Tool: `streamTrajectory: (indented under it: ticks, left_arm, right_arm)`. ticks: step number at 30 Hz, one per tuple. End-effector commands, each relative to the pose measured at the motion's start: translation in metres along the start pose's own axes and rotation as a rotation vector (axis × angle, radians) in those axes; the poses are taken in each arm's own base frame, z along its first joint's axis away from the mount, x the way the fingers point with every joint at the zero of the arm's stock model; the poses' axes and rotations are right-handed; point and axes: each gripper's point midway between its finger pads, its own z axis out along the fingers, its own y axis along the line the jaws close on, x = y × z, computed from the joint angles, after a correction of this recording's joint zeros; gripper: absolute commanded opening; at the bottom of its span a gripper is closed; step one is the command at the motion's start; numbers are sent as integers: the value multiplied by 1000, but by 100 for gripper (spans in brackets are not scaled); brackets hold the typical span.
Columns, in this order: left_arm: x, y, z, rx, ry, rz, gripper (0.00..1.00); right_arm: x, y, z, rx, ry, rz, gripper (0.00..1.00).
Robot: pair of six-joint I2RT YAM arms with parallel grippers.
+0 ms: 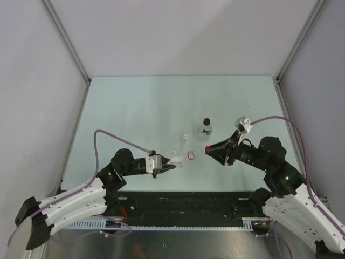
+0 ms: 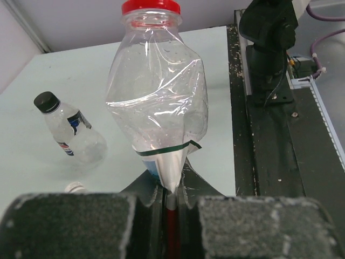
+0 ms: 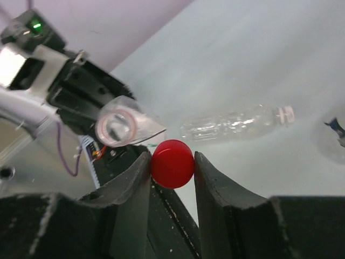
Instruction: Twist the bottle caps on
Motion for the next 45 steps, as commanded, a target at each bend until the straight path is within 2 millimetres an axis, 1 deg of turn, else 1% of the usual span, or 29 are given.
streamTrajectory:
  ticks: [1,4,8,12,19,31,37,42,45]
  left_arm:
    - [-23,2,3,38,-57,125,0]
    - [-19,5,5,22,-37,110,0]
    - [-12,8,7,13,-5,77,0]
    - [-8,9,10,12,14,46,0]
    - [-7,6,14,43,23,25,0]
    - [-19,-2,15,93,-7,2,0]
    - [-23,-8,14,121,-19,-13,0]
    - [-27,-6,15,119,-25,-18,0]
    - [-30,1,17,81,-21,-31,0]
  right_arm:
    - [-6,48,-19,-289,7,-119,6]
    - [-12,60,-20,-374,-7,-143,6]
    - [-15,64,-12,-427,16,-164,6]
    - [-12,60,-2,-430,45,-163,5]
    - [-6,43,8,-355,65,-164,4]
    - [-6,35,15,-316,64,-172,4]
    - [-3,32,18,-307,76,-164,3]
    - [1,35,19,-331,95,-149,4]
    - [5,42,18,-369,114,-142,4]
